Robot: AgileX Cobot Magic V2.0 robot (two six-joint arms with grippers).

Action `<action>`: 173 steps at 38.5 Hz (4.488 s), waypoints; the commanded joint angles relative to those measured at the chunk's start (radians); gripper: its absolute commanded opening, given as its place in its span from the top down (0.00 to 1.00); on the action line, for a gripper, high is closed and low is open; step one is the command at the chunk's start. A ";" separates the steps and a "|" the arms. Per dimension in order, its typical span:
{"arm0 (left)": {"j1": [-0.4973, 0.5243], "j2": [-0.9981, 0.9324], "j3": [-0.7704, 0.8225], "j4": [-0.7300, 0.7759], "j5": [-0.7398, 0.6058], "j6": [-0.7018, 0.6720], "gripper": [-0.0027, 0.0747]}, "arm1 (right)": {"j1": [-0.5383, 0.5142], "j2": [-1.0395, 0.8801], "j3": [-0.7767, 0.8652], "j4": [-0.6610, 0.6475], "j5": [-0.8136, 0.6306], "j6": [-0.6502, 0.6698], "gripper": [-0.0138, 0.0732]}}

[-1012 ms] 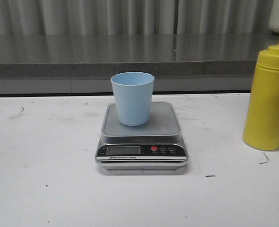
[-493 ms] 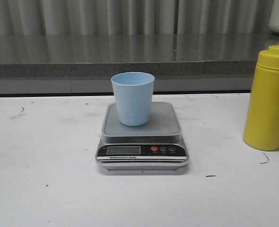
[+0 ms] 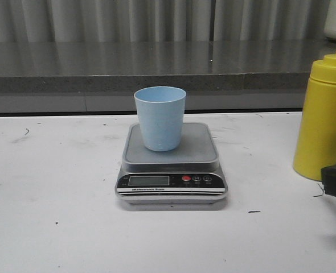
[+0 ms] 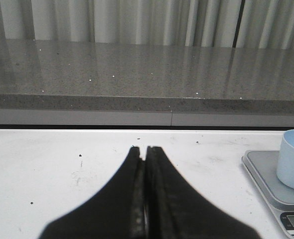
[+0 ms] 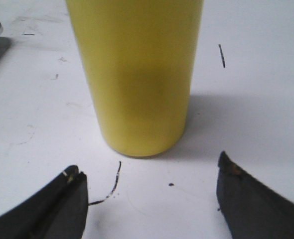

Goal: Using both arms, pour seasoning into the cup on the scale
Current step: 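Move the right gripper to the yellow bottle and grasp its body, then lift the yellow bottle and tilt its nozzle down toward the cup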

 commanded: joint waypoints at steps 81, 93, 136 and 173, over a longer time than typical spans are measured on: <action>0.005 -0.005 -0.025 0.000 -0.082 -0.007 0.99 | -0.005 0.044 -0.288 0.035 -0.099 0.002 0.29; 0.005 -0.005 -0.025 0.000 -0.082 -0.007 0.99 | -0.005 0.041 -0.274 0.034 -0.154 -0.018 0.46; 0.005 -0.005 -0.025 0.000 -0.082 -0.007 0.99 | 0.146 -0.301 -0.844 -0.735 1.177 -0.410 0.46; 0.005 -0.005 -0.025 0.000 -0.082 -0.007 0.99 | 0.316 -0.103 -1.128 -1.262 1.577 -0.410 0.46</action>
